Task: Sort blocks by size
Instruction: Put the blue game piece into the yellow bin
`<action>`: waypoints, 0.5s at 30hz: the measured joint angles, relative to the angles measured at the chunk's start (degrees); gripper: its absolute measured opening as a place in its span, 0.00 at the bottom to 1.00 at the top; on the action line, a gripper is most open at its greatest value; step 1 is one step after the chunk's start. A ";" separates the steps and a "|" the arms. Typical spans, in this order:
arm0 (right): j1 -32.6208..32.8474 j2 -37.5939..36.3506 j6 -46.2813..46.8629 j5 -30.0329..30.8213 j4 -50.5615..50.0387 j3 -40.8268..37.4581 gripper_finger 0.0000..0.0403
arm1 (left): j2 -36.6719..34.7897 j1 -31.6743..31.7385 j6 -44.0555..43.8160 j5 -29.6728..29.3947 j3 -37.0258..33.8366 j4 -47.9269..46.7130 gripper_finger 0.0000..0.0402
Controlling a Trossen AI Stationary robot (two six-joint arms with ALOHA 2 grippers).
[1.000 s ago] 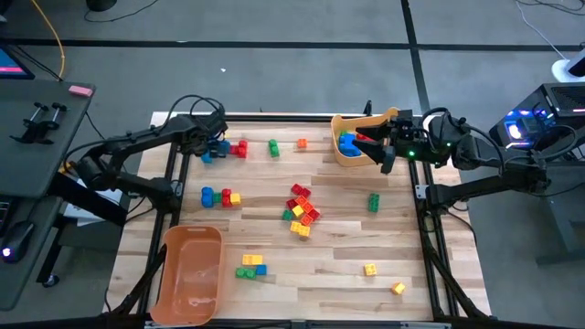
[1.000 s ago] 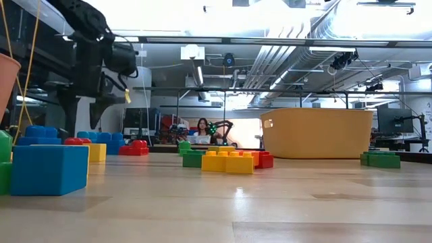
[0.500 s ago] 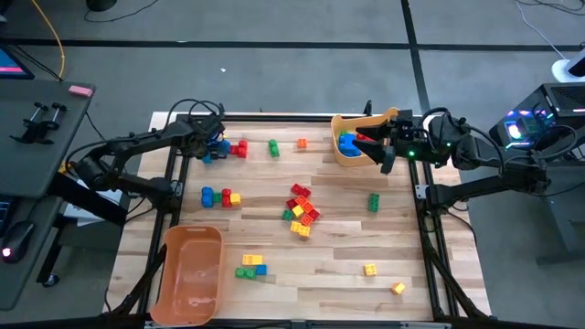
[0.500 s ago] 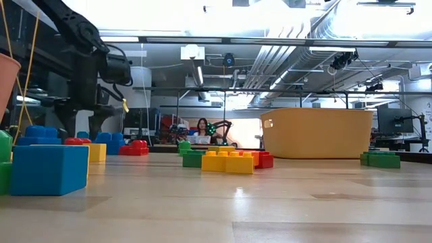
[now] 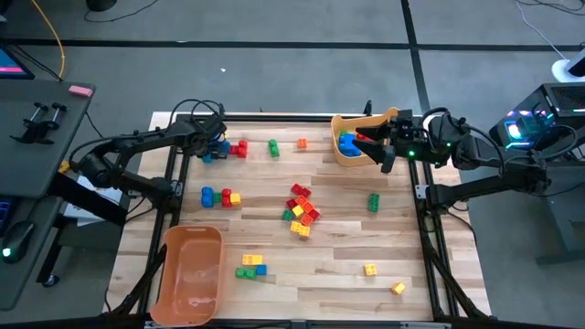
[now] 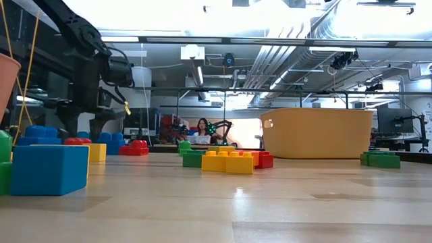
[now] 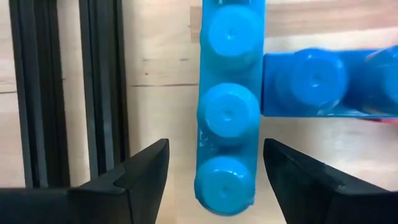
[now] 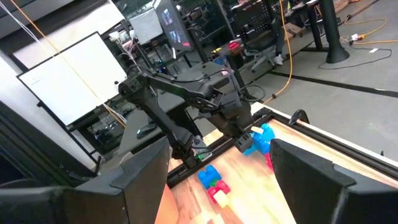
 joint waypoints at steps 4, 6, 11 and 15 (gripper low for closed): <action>0.00 0.00 0.03 0.00 -0.41 0.00 0.68 | 2.65 -0.15 -0.89 -0.02 0.00 0.29 0.61; 0.00 0.00 0.07 0.00 -0.59 0.00 0.68 | 3.72 -0.42 -0.85 -0.05 0.00 0.39 0.61; 0.01 0.00 0.07 0.00 -1.31 0.00 0.68 | 4.90 -1.08 -0.85 -0.10 0.00 0.64 0.59; 0.01 0.00 0.08 0.00 -1.57 0.00 0.68 | 4.90 -1.29 -0.92 0.47 0.00 1.00 0.49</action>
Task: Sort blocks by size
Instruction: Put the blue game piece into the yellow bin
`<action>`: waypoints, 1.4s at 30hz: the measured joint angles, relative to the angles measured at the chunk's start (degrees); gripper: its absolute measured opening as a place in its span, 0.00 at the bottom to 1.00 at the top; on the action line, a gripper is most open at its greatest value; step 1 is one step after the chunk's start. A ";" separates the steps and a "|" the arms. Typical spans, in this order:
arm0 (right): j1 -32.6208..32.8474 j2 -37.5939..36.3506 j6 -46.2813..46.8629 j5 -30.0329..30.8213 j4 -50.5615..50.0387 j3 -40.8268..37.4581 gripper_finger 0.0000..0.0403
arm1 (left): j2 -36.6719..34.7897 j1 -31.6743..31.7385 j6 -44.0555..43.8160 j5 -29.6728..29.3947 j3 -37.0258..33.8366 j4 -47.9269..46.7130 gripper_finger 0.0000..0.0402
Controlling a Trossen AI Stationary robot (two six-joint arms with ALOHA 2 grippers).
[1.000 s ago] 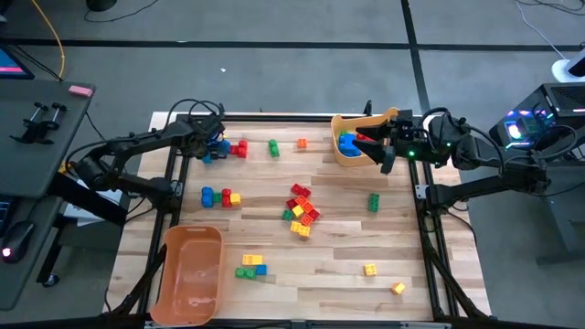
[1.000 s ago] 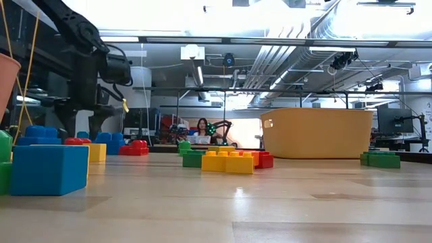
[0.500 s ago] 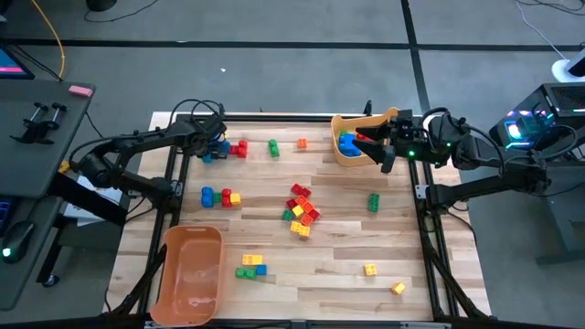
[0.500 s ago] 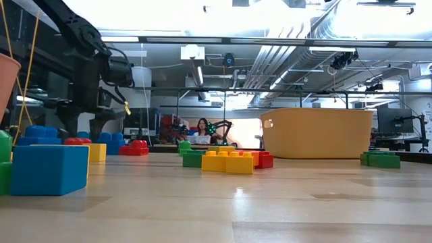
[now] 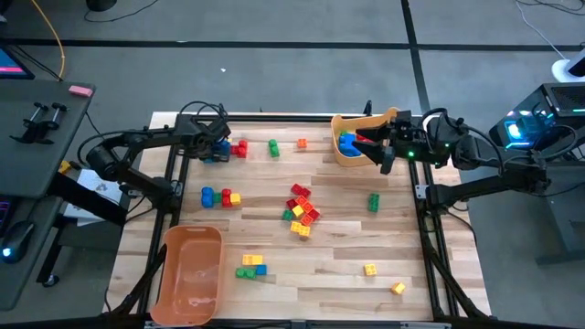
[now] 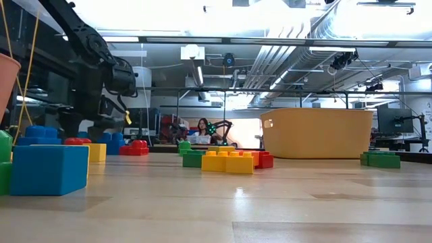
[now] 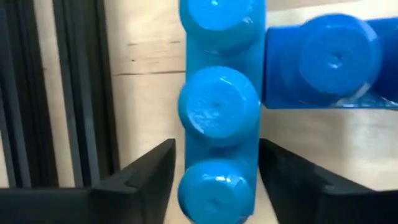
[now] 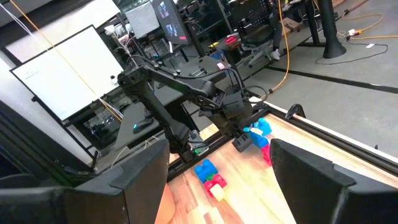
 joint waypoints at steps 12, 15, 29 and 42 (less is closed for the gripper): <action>-0.02 0.00 0.84 0.02 0.00 0.00 0.68 | -7.08 0.65 3.61 -0.03 -0.04 -5.19 0.25; 0.00 0.00 1.64 0.01 0.00 0.00 0.68 | -12.14 1.24 3.38 -2.51 -0.04 -7.25 0.25; 0.00 -0.02 1.56 6.37 2.93 0.02 0.68 | -30.61 -13.70 -2.36 7.11 -0.04 6.33 0.25; -0.02 0.97 8.68 16.80 5.81 0.02 0.68 | -4.37 -29.40 -3.96 15.95 3.84 54.45 0.25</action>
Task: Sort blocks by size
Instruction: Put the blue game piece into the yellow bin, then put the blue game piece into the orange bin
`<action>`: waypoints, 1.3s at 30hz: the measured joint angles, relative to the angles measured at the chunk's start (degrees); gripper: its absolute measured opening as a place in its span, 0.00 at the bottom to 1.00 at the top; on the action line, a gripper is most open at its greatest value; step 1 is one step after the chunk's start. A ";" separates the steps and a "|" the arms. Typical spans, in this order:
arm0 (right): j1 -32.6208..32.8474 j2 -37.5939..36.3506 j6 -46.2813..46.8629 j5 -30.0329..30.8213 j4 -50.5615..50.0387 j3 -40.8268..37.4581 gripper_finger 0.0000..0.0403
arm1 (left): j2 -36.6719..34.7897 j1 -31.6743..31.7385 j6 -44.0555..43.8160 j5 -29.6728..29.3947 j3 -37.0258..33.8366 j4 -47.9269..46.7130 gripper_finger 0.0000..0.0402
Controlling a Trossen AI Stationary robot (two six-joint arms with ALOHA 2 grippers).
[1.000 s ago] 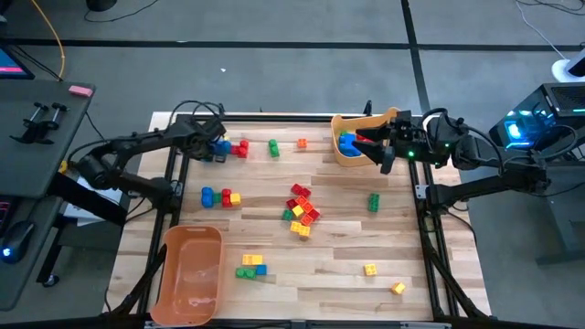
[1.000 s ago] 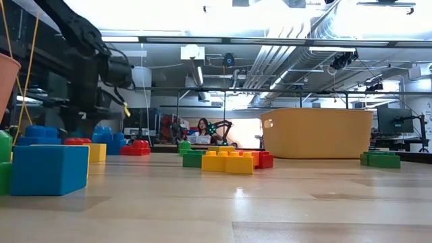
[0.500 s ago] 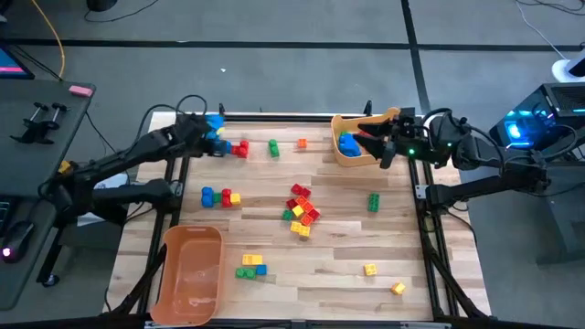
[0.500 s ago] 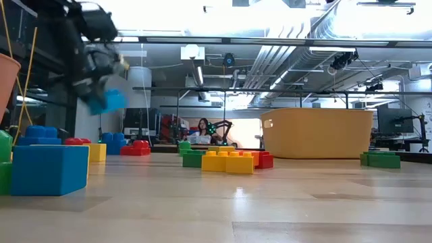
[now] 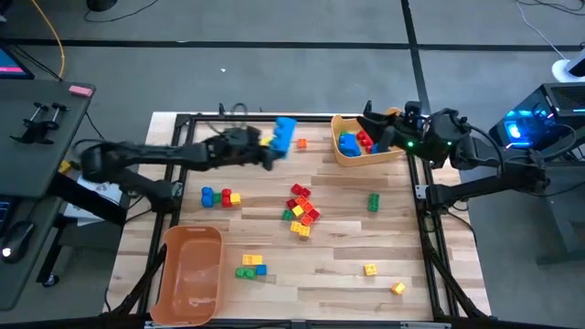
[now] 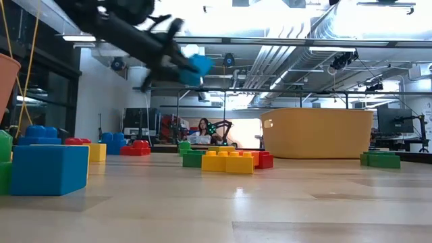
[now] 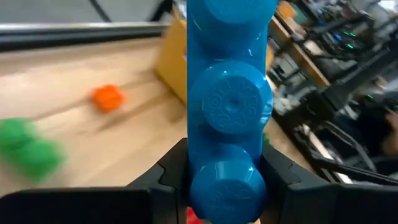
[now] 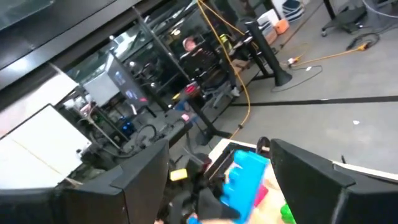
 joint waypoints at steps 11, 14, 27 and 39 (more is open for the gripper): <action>0.02 3.88 -0.36 -0.63 -0.19 0.00 0.68 | 29.80 -0.89 8.24 5.70 31.11 0.47 0.25; 0.02 4.34 -1.23 -0.73 -0.21 0.00 0.68 | 36.02 -0.01 11.60 5.70 40.83 -2.05 0.25; 0.02 4.54 -1.33 -0.58 -0.15 0.00 0.68 | 49.71 0.68 22.40 5.43 63.80 -9.58 0.62; 0.01 4.54 -1.57 -1.13 -0.20 0.00 0.68 | 38.17 3.37 27.40 1.46 65.36 -48.54 0.79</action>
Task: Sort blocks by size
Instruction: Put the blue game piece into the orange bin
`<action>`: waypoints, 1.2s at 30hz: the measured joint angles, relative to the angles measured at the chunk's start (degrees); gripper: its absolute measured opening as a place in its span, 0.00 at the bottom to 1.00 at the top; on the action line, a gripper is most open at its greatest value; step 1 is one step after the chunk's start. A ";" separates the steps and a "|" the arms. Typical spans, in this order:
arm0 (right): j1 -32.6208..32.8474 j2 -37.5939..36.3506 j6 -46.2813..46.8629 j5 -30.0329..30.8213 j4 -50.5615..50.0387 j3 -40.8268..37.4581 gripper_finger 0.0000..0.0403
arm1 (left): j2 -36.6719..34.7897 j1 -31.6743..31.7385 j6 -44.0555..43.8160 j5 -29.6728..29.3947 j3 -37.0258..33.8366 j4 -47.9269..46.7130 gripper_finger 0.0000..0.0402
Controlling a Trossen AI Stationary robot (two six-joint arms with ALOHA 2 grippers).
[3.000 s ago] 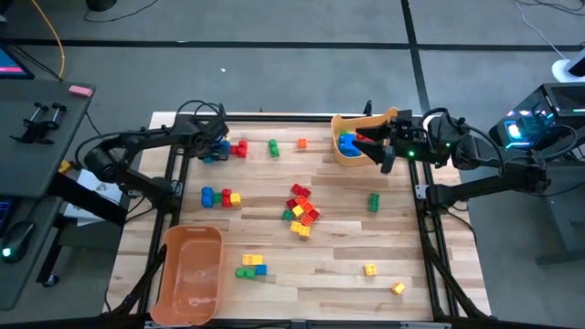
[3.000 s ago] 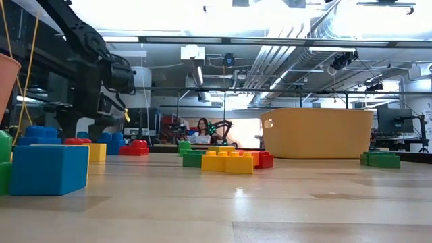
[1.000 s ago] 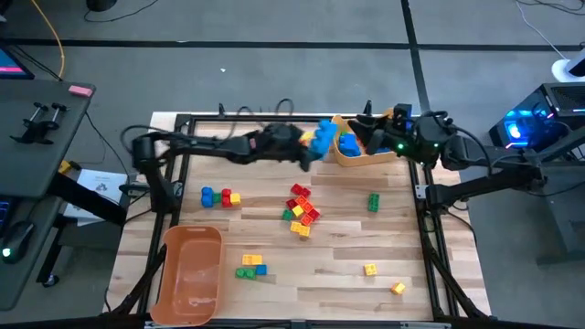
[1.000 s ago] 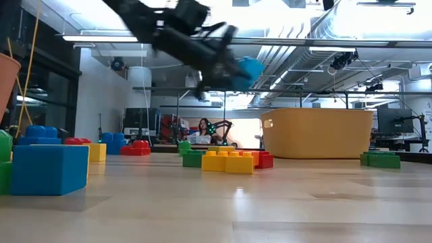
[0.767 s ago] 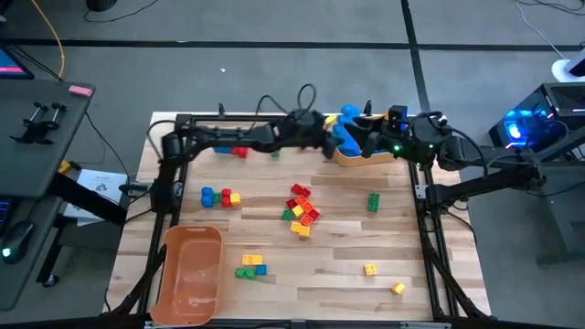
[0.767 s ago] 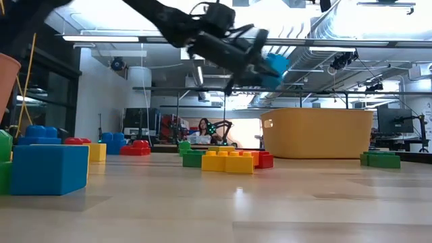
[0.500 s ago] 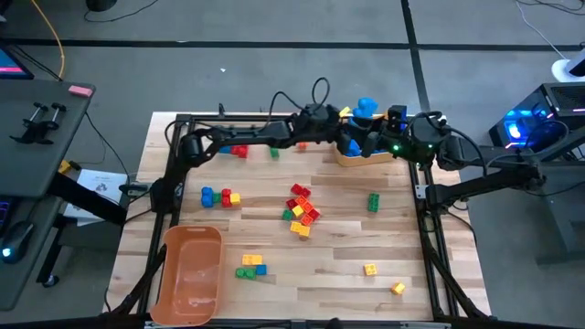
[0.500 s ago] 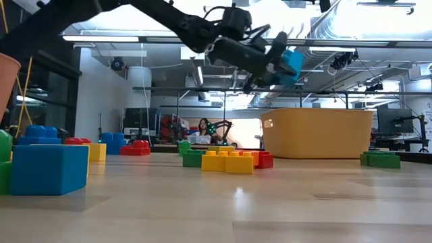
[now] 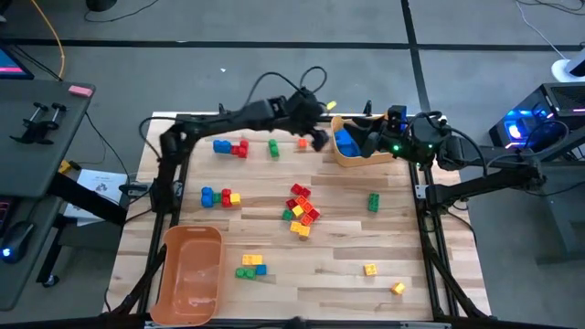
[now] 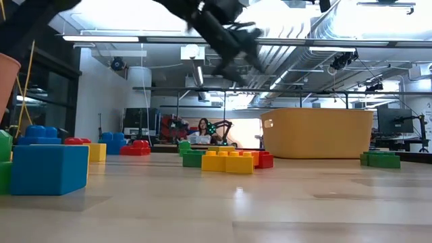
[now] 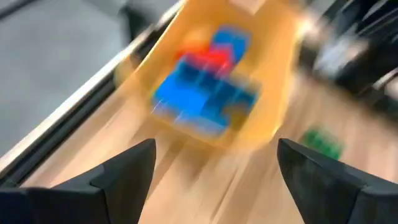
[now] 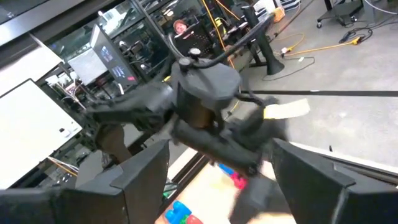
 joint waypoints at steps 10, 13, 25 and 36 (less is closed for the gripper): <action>0.02 0.00 -0.04 -3.16 -2.42 0.00 0.68 | -23.23 2.07 -12.13 -17.35 -31.65 -0.04 0.77; 0.02 0.00 -0.02 -3.48 -3.66 0.00 0.68 | -31.27 3.79 -13.56 -17.55 -41.96 -1.83 0.77; -0.01 0.00 -0.02 -4.32 -4.36 0.00 0.68 | -26.60 23.13 20.85 -16.68 -32.09 -39.57 0.77; -0.01 0.00 -0.02 -4.59 -4.41 0.00 0.68 | -17.01 22.55 49.65 -10.31 -31.83 -38.91 0.77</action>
